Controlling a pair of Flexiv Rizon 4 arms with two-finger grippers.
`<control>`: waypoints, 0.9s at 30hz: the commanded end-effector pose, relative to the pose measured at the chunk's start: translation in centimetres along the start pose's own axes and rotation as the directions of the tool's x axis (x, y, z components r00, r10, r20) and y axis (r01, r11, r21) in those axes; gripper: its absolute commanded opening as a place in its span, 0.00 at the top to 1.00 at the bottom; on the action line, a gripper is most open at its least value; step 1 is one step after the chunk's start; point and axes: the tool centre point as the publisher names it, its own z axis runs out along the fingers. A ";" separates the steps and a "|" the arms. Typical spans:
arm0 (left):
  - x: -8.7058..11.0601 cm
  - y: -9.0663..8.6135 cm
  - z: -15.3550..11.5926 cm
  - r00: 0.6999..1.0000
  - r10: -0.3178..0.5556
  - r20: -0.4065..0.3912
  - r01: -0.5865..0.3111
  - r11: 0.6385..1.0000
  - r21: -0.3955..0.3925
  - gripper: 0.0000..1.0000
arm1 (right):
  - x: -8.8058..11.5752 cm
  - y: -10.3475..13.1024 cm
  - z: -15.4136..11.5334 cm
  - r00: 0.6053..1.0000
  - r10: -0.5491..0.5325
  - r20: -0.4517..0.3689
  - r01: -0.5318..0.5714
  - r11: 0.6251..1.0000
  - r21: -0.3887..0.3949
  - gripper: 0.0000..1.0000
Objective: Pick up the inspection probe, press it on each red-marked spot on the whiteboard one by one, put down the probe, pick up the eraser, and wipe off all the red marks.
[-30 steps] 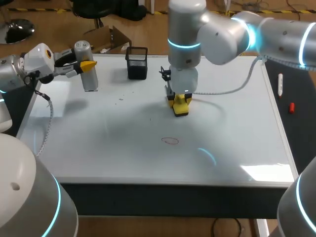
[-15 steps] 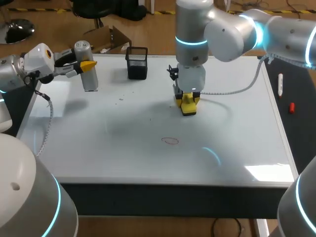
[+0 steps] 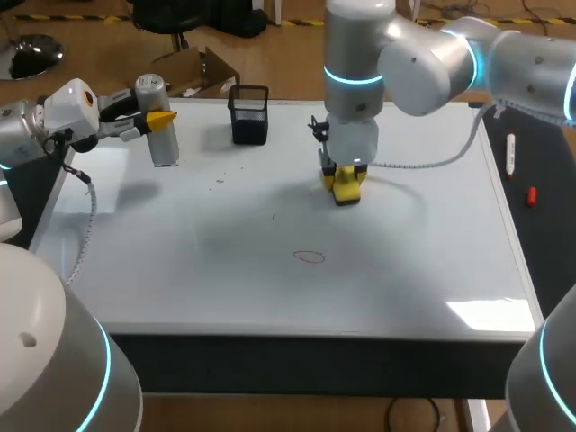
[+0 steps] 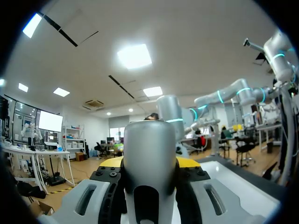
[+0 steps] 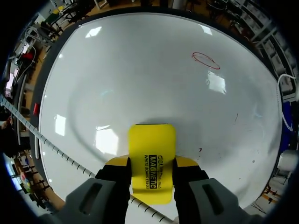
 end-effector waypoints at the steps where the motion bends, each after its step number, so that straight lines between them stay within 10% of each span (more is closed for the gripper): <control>1: 0.2 -0.1 0.1 1.000 0.003 0.006 -0.003 1.000 -0.001 1.00 | 1.1 0.1 -4.6 1.000 -0.012 -0.015 0.013 0.998 0.057 1.00; 27: 0.2 -0.1 0.1 1.000 0.003 0.006 -0.003 1.000 -0.001 1.00 | 10.5 -3.8 -6.6 0.988 0.151 -0.009 -0.150 0.985 0.086 1.00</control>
